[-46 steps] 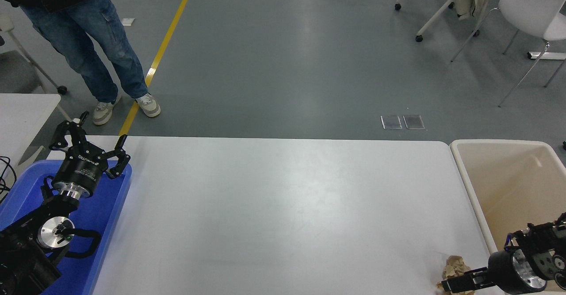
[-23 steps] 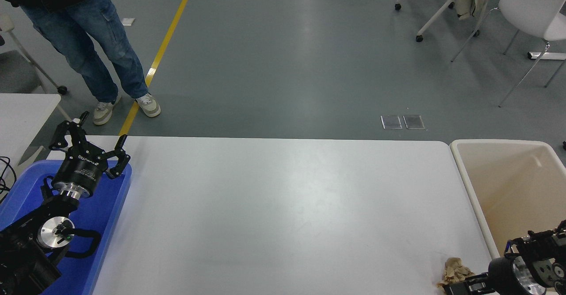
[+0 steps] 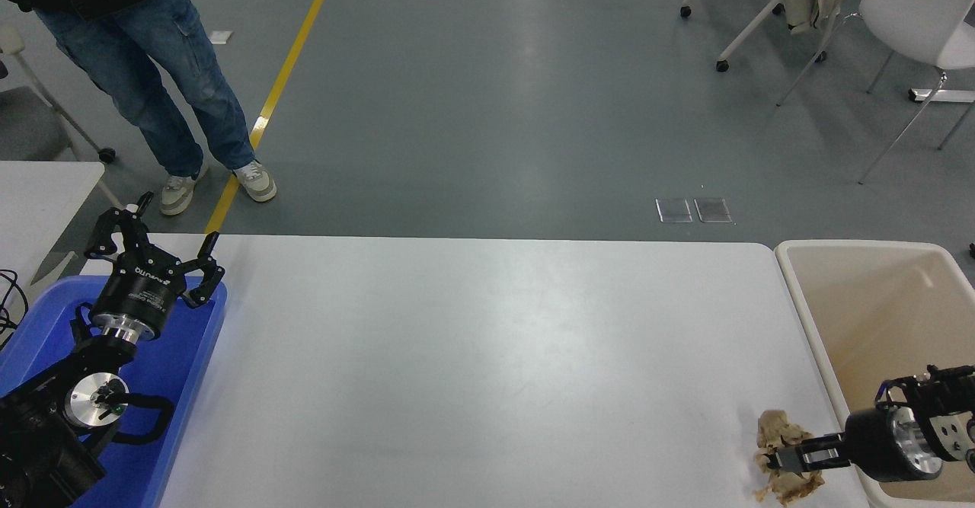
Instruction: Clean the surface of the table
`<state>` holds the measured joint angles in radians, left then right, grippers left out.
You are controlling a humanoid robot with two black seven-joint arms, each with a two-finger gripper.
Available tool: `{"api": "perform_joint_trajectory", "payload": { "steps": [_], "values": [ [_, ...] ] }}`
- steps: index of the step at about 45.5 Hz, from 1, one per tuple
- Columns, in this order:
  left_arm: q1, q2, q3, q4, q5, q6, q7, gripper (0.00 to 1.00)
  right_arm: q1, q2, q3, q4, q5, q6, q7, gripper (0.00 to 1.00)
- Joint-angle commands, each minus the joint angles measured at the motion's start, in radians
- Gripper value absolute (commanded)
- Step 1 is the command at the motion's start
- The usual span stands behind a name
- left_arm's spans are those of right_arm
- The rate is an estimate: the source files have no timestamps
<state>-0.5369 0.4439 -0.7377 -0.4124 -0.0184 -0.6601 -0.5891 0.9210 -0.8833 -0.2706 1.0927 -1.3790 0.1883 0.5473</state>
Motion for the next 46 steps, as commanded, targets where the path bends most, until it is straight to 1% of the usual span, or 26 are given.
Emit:
{"api": "perform_joint_trajectory", "payload": {
  "steps": [1, 7, 12, 23, 32, 41, 46],
  "values": [
    [0.0, -0.001, 0.0, 0.0, 0.0, -0.001, 0.0, 1.0, 0.058, -0.043, 0.091, 0.081, 0.044, 0.01, 0.052, 0.0],
    [0.0, -0.001, 0.0, 0.001, 0.0, 0.0, 0.0, 1.0, 0.145, -0.048, 0.111, 0.137, 0.113, 0.02, 0.056, 0.0],
    [0.0, 0.001, 0.0, 0.0, 0.0, -0.001, 0.0, 1.0, 0.232, -0.045, 0.126, 0.144, 0.205, 0.046, 0.056, 0.0],
    [0.0, 0.001, 0.0, 0.0, 0.0, -0.001, 0.0, 1.0, 0.331, -0.034, 0.171, 0.133, 0.375, 0.062, 0.054, 0.0],
    [0.0, 0.001, 0.001, 0.0, 0.0, -0.001, 0.0, 1.0, 0.346, -0.026, 0.215, 0.108, 0.48, 0.06, 0.054, 0.0],
    [0.0, 0.001, 0.0, 0.0, 0.0, 0.0, 0.0, 1.0, 0.335, -0.017, 0.274, 0.006, 0.695, 0.06, 0.048, 0.0],
    [0.0, -0.001, 0.0, 0.0, 0.0, 0.0, 0.0, 1.0, 0.334, -0.011, 0.274, -0.074, 0.759, 0.059, 0.046, 0.0]
  ]
}}
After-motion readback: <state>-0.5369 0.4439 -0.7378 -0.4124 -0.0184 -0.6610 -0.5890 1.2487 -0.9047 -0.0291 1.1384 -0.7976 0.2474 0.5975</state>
